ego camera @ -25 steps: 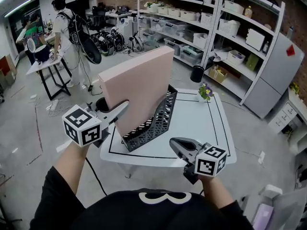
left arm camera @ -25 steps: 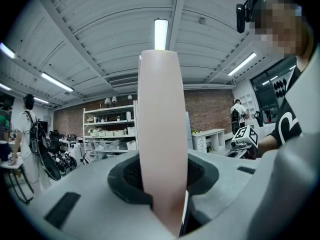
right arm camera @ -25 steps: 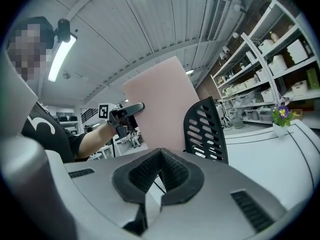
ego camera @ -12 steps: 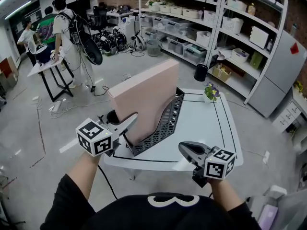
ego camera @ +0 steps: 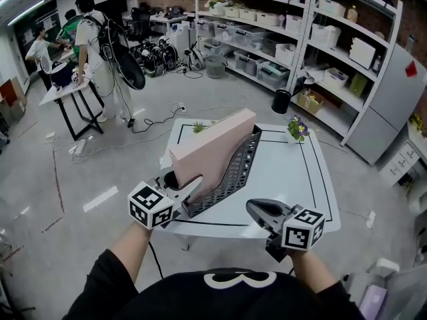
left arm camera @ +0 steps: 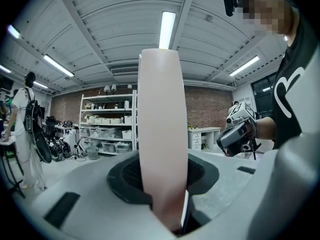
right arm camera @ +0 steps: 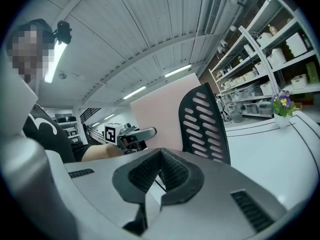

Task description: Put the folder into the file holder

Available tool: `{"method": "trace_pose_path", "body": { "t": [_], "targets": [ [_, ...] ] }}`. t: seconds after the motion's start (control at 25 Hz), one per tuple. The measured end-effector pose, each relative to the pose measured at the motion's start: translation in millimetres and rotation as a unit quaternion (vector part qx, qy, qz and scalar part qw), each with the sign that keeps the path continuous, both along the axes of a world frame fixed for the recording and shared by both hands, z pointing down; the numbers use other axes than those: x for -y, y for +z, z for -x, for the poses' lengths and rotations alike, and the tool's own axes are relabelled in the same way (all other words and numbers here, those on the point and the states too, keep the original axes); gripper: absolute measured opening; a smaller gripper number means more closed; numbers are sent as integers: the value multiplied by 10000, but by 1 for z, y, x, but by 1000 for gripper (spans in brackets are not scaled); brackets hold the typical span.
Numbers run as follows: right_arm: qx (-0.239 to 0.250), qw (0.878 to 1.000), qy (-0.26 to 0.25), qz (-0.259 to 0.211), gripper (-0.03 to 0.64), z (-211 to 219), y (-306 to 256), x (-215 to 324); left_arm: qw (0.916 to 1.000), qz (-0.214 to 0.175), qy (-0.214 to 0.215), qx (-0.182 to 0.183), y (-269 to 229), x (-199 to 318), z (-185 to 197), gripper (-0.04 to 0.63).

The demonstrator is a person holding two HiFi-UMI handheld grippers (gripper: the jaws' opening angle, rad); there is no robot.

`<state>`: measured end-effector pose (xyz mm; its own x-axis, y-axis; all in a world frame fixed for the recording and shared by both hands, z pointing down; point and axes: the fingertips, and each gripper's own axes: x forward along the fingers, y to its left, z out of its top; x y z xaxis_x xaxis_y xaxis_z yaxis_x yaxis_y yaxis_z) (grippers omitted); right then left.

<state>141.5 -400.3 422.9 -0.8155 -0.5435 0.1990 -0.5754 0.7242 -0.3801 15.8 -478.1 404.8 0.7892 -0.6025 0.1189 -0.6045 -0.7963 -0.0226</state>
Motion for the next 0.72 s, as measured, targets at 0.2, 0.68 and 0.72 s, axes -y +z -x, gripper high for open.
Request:
{"method": "trace_pose_path", "body": {
  "t": [0.2,0.68,0.72],
  "targets": [
    [69,10000,40,33,5,7,5,-4,9997,80,82,204,22,-5,-5,149],
    [273,9995,96,-149,5,36,-23,-36,9987,399,-25,314,35,-8,5,214],
    [292,9993,115,-181,5,38,-26,-39,9984,409,-123,377,38,-8,10,236]
  ]
}}
